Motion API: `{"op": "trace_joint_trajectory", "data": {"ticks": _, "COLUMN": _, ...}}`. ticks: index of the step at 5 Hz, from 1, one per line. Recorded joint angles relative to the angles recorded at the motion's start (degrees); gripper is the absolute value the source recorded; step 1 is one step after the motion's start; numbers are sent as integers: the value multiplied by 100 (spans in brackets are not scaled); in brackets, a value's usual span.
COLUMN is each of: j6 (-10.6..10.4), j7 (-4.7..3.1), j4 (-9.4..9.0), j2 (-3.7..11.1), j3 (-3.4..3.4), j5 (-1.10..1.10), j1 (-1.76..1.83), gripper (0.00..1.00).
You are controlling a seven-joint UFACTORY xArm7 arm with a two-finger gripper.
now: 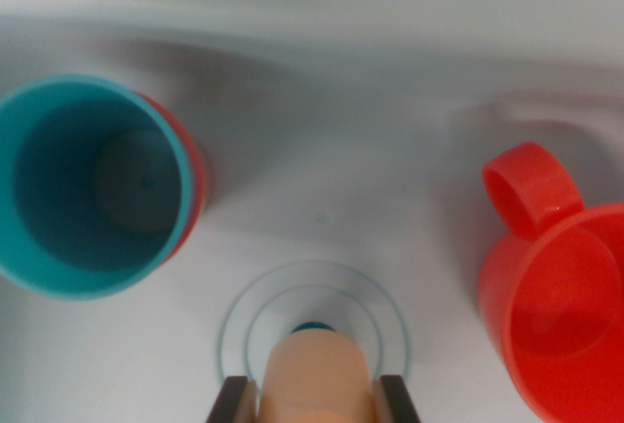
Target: Pick detergent from the sink
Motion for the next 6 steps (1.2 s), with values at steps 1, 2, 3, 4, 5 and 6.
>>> {"op": "trace_joint_trajectory", "data": {"ticks": 1, "j6": 0, "j7": 0, "j4": 0, "j2": 0, "j3": 0, "j5": 0, "j1": 0, "gripper": 100}}
{"op": "trace_joint_trajectory", "data": {"ticks": 2, "j6": 11, "j7": -1, "j4": 8, "j2": -3, "j3": 0, "j5": 0, "j1": 0, "gripper": 100}}
{"op": "trace_joint_trajectory", "data": {"ticks": 3, "j6": 11, "j7": -1, "j4": 8, "j2": -3, "j3": 0, "j5": 0, "j1": 0, "gripper": 100}}
{"op": "trace_joint_trajectory", "data": {"ticks": 4, "j6": 63, "j7": -3, "j4": 46, "j2": -17, "j3": 1, "j5": 1, "j1": 1, "gripper": 100}}
{"op": "trace_joint_trajectory", "data": {"ticks": 5, "j6": 63, "j7": -3, "j4": 46, "j2": -17, "j3": 1, "j5": 1, "j1": 1, "gripper": 100}}
{"op": "trace_joint_trajectory", "data": {"ticks": 6, "j6": 154, "j7": -8, "j4": 114, "j2": -41, "j3": 1, "j5": 3, "j1": 1, "gripper": 100}}
